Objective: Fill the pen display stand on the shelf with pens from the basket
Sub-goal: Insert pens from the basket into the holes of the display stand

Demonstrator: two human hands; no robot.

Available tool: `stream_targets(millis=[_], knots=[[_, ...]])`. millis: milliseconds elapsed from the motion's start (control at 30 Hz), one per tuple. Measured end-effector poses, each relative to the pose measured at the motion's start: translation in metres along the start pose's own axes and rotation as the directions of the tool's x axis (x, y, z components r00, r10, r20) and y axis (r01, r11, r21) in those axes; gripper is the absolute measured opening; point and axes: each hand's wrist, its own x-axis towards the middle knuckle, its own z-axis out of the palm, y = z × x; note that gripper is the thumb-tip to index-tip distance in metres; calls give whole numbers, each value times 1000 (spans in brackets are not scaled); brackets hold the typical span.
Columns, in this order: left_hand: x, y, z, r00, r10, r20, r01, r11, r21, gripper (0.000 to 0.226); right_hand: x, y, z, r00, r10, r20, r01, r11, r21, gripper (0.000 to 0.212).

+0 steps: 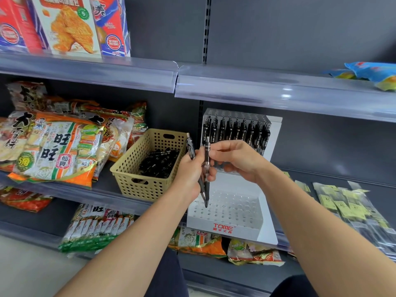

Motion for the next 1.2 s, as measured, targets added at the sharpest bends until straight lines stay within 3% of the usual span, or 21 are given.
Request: stream_targets(millis=[267, 533, 633, 767, 933, 1200], knots=[[1, -5, 1, 1000, 24, 0, -24, 994, 102, 28, 0, -7, 2, 975, -88, -202, 91, 996, 3, 14], [-3, -3, 6, 998, 61, -5, -61, 994, 91, 25, -6, -15, 4, 950, -166, -266, 103, 967, -234, 17], [-1, -6, 4, 998, 57, -34, -53, 991, 123, 20, -5, -22, 2, 880, -271, -389, 144, 935, -324, 20], [2, -11, -1, 995, 65, -75, -48, 977, 206, 16, 1, -33, -6, 724, -418, -548, 175, 881, -441, 25], [-1, -11, -3, 995, 52, -85, -27, 963, 269, 21, 1, -39, -5, 608, -551, -571, 119, 775, -621, 26], [0, -8, -8, 999, -12, -47, 24, 969, 248, 23, 4, -28, -2, 601, -603, -526, 54, 686, -725, 22]])
